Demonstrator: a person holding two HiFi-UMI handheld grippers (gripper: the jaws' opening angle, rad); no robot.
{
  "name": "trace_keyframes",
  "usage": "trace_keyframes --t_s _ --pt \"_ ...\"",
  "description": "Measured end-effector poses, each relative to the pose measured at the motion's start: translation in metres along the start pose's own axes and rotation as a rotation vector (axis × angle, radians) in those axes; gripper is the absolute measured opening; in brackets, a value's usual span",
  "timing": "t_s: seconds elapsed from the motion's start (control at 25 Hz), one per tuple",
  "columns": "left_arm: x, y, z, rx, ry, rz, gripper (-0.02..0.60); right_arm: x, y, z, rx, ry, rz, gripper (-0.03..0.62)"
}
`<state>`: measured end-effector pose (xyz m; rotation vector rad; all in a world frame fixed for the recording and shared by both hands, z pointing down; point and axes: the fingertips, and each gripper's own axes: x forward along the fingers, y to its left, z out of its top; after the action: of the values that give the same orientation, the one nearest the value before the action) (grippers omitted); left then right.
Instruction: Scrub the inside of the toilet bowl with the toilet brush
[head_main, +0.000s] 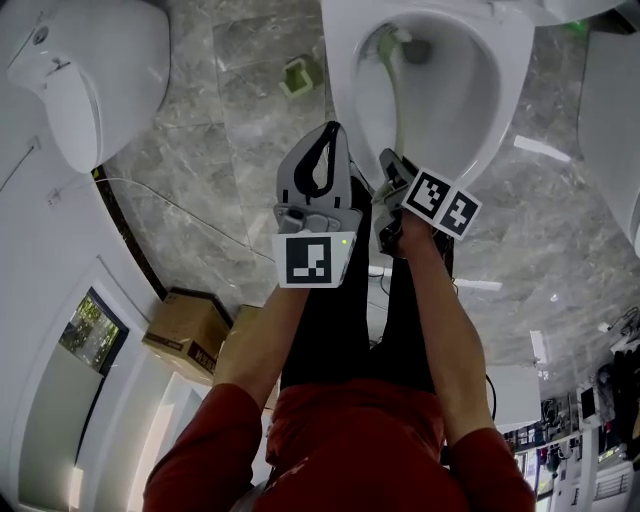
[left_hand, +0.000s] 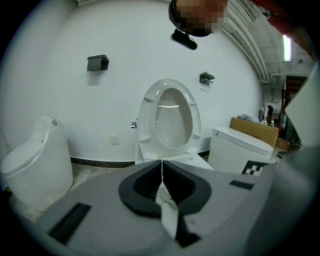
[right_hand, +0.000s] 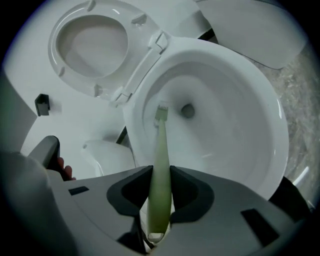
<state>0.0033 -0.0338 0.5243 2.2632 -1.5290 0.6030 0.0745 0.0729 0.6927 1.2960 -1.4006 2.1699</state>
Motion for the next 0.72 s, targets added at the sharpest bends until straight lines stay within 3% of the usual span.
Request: trace_keyframes --t_s 0.2,0.28,0.4,0.56,0.72 --pt "0.001 0.006 0.001 0.019 -0.001 0.006 -0.003 0.006 -0.051 -0.009 0.064 0.033 -0.129 0.101" --pt "0.002 0.005 0.001 0.018 -0.007 0.005 -0.003 -0.002 -0.067 -0.001 0.016 0.029 -0.192 0.101" --pt "0.002 -0.001 -0.002 0.002 -0.003 0.000 -0.003 -0.019 -0.070 0.026 -0.269 0.003 -0.303 0.101" --pt "0.000 -0.006 -0.001 -0.008 0.001 -0.009 -0.003 -0.037 -0.040 0.089 -0.691 -0.067 -0.418 0.103" --pt "0.001 -0.003 -0.001 -0.001 0.008 -0.009 -0.003 -0.045 0.009 0.138 -1.107 -0.104 -0.464 0.103"
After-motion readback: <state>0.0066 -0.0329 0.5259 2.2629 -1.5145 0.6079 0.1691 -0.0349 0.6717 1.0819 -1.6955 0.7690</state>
